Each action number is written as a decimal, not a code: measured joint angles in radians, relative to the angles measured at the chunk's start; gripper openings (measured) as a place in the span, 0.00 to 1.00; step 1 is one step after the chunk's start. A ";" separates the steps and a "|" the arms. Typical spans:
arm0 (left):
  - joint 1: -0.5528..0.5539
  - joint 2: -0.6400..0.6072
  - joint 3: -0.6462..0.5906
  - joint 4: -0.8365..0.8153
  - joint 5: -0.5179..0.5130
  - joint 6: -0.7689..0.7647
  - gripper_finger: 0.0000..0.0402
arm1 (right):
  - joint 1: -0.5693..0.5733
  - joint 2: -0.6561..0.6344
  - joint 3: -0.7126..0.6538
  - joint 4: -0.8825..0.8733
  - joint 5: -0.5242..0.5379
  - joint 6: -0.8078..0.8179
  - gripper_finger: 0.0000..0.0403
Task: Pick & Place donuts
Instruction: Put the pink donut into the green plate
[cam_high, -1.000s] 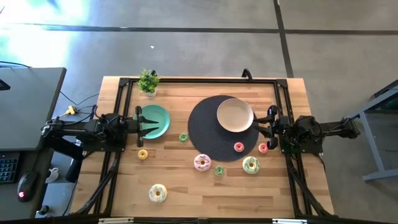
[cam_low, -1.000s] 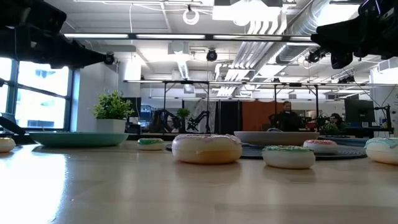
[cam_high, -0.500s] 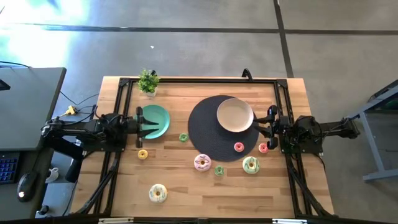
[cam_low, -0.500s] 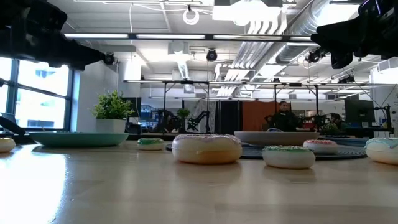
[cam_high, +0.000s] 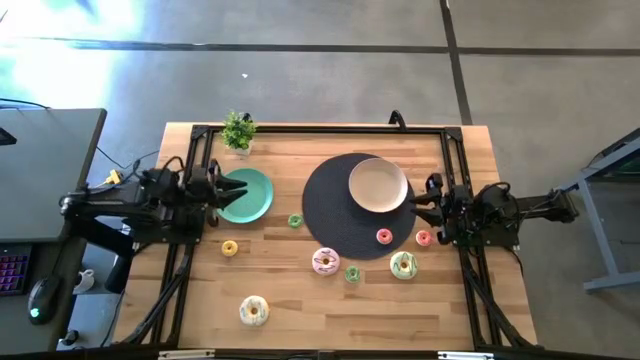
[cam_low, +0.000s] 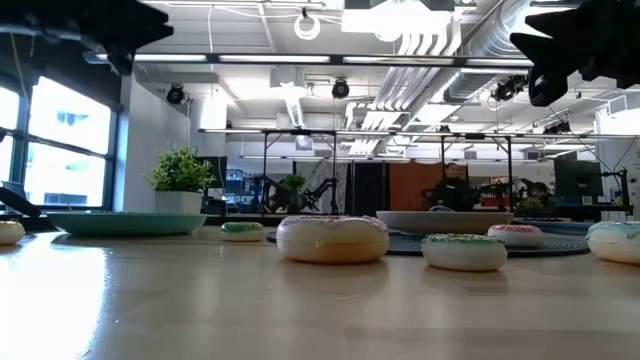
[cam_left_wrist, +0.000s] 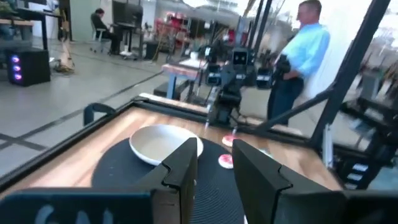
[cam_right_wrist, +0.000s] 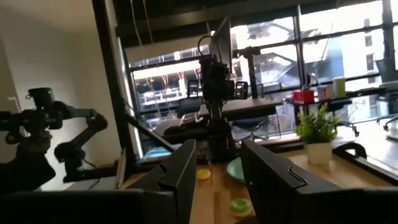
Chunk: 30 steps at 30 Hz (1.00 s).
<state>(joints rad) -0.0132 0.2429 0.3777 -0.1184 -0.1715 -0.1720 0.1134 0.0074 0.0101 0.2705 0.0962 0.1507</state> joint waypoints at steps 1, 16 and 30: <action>0.000 0.032 0.035 -0.044 -0.001 0.019 0.25 | 0.000 0.000 0.000 0.003 0.005 -0.008 0.31; 0.000 0.438 0.259 -0.174 -0.047 0.062 0.26 | -0.001 0.001 0.000 0.016 0.276 -0.183 0.31; 0.000 0.869 0.284 0.049 0.133 -0.032 0.58 | 0.000 0.209 0.000 0.240 0.187 -0.131 0.31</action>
<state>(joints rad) -0.0132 1.1117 0.6621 -0.0694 -0.0383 -0.2037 0.1131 0.2169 0.0103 0.5107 0.2830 0.0201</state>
